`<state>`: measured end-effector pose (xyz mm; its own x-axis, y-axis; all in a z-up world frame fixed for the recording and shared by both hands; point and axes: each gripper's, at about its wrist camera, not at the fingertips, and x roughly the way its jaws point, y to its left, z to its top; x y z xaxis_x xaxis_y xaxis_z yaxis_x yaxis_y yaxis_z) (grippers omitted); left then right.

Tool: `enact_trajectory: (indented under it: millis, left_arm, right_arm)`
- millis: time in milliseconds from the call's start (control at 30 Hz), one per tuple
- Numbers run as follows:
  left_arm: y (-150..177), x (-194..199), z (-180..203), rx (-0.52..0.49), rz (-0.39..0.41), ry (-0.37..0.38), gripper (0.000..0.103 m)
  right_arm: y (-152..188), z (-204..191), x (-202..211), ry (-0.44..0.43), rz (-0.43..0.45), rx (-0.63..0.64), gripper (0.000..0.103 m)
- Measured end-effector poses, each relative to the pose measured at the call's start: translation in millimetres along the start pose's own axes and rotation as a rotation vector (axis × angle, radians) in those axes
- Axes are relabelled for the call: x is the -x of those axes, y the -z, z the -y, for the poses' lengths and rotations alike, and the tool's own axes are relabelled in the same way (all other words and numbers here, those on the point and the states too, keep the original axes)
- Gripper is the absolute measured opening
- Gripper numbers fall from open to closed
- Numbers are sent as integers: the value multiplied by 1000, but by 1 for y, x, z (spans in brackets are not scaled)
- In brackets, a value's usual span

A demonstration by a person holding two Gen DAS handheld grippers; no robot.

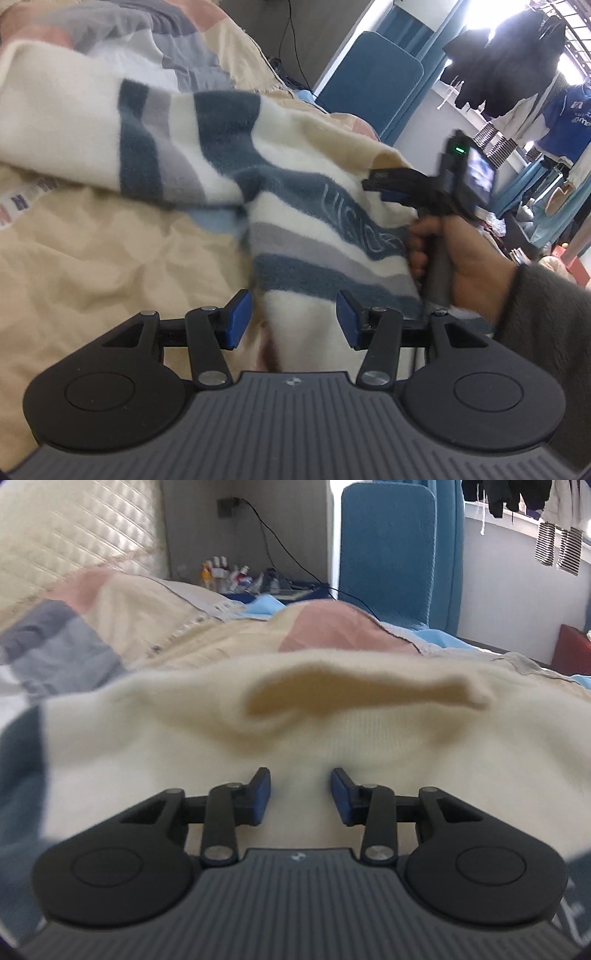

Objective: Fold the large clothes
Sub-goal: 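Open both grippers and smooth the sweater flat on the quilt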

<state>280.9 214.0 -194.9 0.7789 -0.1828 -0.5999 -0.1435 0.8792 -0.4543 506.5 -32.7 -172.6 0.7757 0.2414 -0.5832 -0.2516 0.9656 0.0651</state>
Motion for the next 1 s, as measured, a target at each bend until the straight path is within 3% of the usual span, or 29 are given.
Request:
enact_trajectory:
  millis: [67,233,367,500,733,1000]
  left_arm:
    - [-1,-13,-2,-28,-10,-28,56]
    - [-5,-26,-20,60,-17,49,56]
    - [-5,-26,-27,97,-20,74,56]
    - [-7,-24,-25,75,-22,60,56]
    - [-5,-9,-13,23,-39,11,56]
    - [7,43,7,15,-30,-14,56]
  right_arm:
    - [-7,2,-15,10,14,-32,40]
    - [-30,6,-35,68,53,-34,37]
    - [-30,13,-19,57,49,-70,37]
    - [-24,13,26,13,38,-38,37]
    - [-3,5,149,-84,28,45,37]
    - [39,-2,282,-169,-21,78,37]
